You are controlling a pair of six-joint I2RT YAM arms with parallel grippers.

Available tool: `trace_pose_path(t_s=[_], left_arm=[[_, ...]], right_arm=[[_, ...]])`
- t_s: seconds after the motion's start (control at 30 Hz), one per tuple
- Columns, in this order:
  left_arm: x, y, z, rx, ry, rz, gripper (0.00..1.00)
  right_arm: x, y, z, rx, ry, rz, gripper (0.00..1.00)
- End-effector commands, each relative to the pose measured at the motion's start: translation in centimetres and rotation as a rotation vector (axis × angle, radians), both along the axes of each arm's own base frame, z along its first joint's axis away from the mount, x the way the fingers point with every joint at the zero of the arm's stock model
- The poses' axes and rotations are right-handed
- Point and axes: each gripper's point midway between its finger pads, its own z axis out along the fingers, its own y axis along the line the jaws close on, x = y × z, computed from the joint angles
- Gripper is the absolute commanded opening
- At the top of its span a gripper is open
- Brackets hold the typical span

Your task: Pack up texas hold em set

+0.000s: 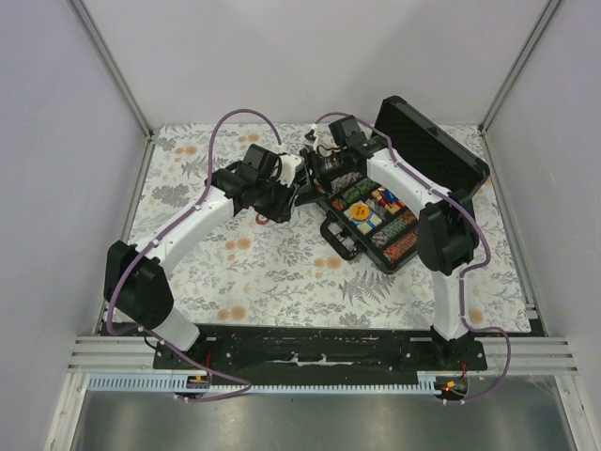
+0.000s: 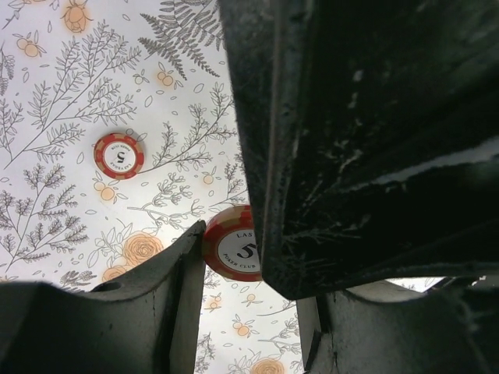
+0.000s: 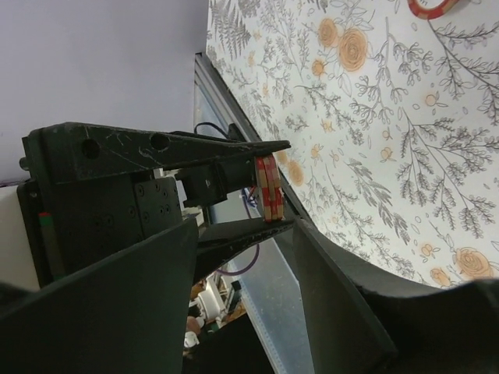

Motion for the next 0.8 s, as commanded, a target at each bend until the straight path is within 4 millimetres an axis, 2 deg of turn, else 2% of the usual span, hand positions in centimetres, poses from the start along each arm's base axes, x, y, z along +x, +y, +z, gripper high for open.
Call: trace_pose_path(t_s=[0.0, 0.17, 0.4, 0.63, 0.77], left_arm=[[0.5, -0.8, 2.9, -0.038, -0.091, -0.063, 0.02], [0.3, -1.0, 3.0, -0.042, -0.093, -0.075, 0.02], [0.2, -1.2, 3.0, -0.040, -0.091, -0.077, 0.02], [0.3, -1.0, 2.9, -0.030, -0.092, -0.067, 0.02], [0.3, -0.9, 3.0, -0.028, -0.095, -0.065, 0.02]], right_arm=[[-2.1, 0.7, 0.7, 0.093, 0.071, 0.110, 0.59], [-2.4, 1.1, -0.5, 0.086, 0.086, 0.129, 0.58], [-4.1, 2.5, -1.1, 0.097, 0.098, 0.192, 0.58], [-4.4, 2.7, -2.0, 0.092, 0.120, 0.202, 0.46], [-4.7, 2.9, -2.2, 0.094, 0.132, 0.213, 0.44]])
